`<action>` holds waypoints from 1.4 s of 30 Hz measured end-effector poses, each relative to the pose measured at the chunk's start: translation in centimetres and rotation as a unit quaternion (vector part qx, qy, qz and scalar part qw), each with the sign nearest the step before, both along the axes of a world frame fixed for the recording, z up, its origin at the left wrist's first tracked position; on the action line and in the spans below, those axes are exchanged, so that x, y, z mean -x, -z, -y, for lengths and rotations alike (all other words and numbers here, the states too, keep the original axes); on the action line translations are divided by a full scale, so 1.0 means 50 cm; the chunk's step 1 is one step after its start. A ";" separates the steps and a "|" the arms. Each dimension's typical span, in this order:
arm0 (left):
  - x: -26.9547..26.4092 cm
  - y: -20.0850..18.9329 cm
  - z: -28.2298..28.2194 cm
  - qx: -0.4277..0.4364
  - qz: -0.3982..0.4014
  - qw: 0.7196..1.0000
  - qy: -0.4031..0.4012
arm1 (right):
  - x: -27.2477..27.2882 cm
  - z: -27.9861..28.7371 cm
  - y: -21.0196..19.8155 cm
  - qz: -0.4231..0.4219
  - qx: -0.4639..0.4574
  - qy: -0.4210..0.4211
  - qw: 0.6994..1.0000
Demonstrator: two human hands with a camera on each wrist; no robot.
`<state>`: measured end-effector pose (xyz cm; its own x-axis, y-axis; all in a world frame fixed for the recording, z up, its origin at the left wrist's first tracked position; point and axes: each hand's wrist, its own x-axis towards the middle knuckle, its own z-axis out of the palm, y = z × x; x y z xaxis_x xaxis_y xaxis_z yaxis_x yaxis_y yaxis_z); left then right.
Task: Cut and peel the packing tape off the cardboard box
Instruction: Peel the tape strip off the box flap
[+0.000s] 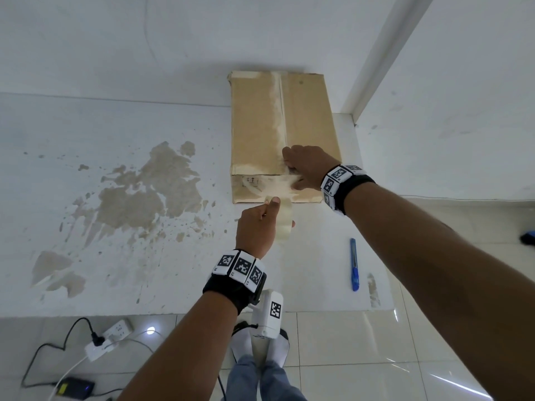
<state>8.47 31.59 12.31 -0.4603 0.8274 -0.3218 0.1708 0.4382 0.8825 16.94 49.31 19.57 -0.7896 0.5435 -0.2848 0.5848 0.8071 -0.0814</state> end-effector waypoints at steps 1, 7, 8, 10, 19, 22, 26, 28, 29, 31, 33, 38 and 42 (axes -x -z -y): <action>-0.002 -0.008 0.004 0.000 0.005 1.000 0.004 | 0.000 0.000 0.004 -0.009 -0.001 0.003 1.000; -0.006 -0.023 0.011 -0.003 0.020 1.000 0.006 | -0.001 0.025 0.036 -0.127 -0.004 0.076 0.989; -0.005 -0.023 0.010 0.002 0.017 1.000 0.008 | -0.006 0.025 0.035 -0.147 0.019 0.086 0.985; -0.003 -0.028 0.012 0.006 0.012 1.000 0.013 | -0.017 0.017 0.027 -0.184 0.075 0.104 0.975; 0.010 -0.020 -0.003 0.001 0.021 1.000 0.013 | -0.036 -0.007 0.008 -0.197 0.180 0.129 0.955; 0.018 -0.024 -0.008 -0.011 -0.007 1.000 0.019 | -0.043 -0.010 0.004 -0.212 0.201 0.131 0.947; 0.019 -0.028 -0.013 -0.013 -0.006 1.000 0.011 | -0.057 -0.009 0.009 -0.268 0.193 0.140 0.933; 0.017 -0.035 -0.012 -0.008 0.011 1.000 0.005 | -0.062 0.003 0.015 -0.295 0.171 0.133 0.931; 0.016 -0.040 -0.011 -0.009 0.020 1.000 0.006 | -0.064 0.014 0.020 -0.309 0.153 0.128 0.930; 0.013 -0.048 -0.010 -0.009 0.025 1.000 0.012 | -0.069 0.037 0.031 -0.338 0.115 0.114 0.927; 0.011 -0.057 -0.009 -0.018 0.025 0.999 0.018 | -0.074 0.053 0.043 -0.357 0.099 0.098 0.924; 0.019 -0.051 -0.008 -0.024 0.000 1.000 0.013 | -0.085 0.054 0.067 -0.354 0.050 0.065 0.932; 0.020 -0.050 -0.005 -0.029 0.019 0.999 -0.003 | -0.080 0.055 0.077 -0.349 0.018 0.064 0.935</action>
